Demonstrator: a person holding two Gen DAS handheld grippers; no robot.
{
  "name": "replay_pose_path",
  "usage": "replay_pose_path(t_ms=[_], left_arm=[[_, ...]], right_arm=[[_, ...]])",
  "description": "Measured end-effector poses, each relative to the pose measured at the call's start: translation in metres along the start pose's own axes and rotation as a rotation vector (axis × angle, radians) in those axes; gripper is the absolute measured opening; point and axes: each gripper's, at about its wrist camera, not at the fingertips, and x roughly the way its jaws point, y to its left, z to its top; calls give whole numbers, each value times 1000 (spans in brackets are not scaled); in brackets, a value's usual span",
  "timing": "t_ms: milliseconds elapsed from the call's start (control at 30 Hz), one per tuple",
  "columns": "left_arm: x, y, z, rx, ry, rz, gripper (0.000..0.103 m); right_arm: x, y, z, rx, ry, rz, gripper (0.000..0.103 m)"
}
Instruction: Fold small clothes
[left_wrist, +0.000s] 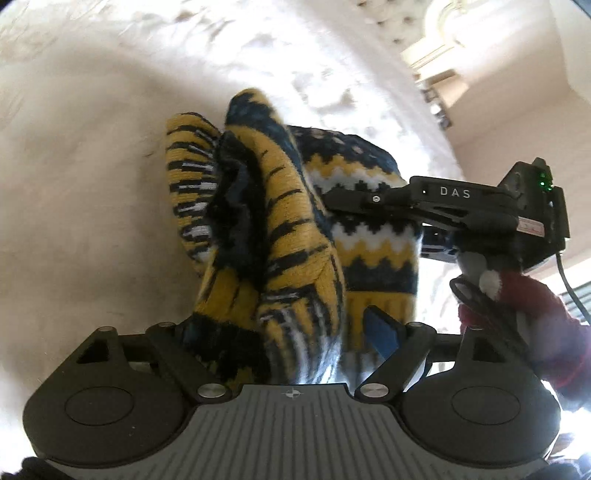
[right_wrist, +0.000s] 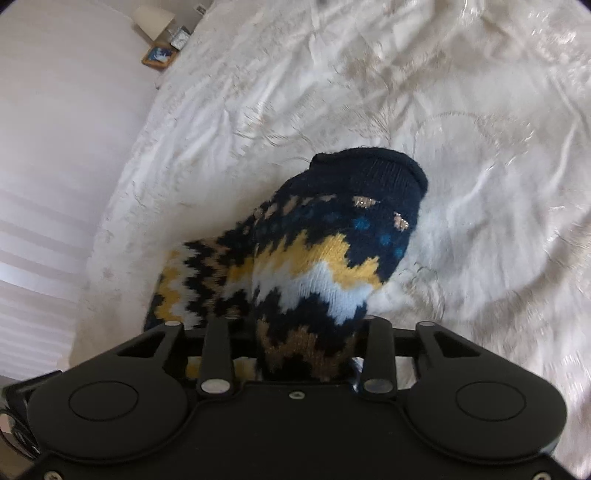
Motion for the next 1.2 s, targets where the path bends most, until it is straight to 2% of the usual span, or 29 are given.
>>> replay_pose_path(t_ms=[200,367,500,700,767,800,833,867,933,967,1000,1067,1133,1200], left_arm=[[-24,-53,-17,39,-43,-60,84],[-38,-97,-57,30,-53,-98,84],[-41,-121,-97,-4,-44,-118,84],[-23,-138,-143,-75,-4,-91,84],[-17,-135,-143,-69,-19,-41,84],[-14,-132,-142,-65,-38,13,84],[-12,-126,-141,-60,-68,106,84],[-10,-119,-139,-61,-84,215,84],[-6,-101,-134,-89,-78,457,84],[-8,-92,-133,-117,-75,540,84],[-13,-86,-133,-143,-89,571,84],[-33,-89,-135,-163,-164,598,84],[-54,-95,-141,-133,-210,624,84],[-58,-113,-134,-95,-244,644,85]], right_arm=[[-51,35,-21,-23,-72,25,46],[-108,39,-47,-2,-122,81,46],[-141,39,-76,-7,-108,77,46],[-151,29,-107,-8,-59,77,46],[-142,22,-104,-22,-58,59,50],[-132,18,-97,-47,-61,36,52],[-123,14,-93,-72,-69,-10,64],[-112,10,-86,-85,-85,-68,83],[-99,-2,-72,-125,-134,-194,83],[-98,-6,-67,-146,-148,-246,83],[-99,-9,-63,-158,-156,-278,83],[-110,-10,-62,-177,-185,-268,85],[-118,-5,-66,-201,-210,-246,88],[-121,0,-75,-237,-219,-220,94]])
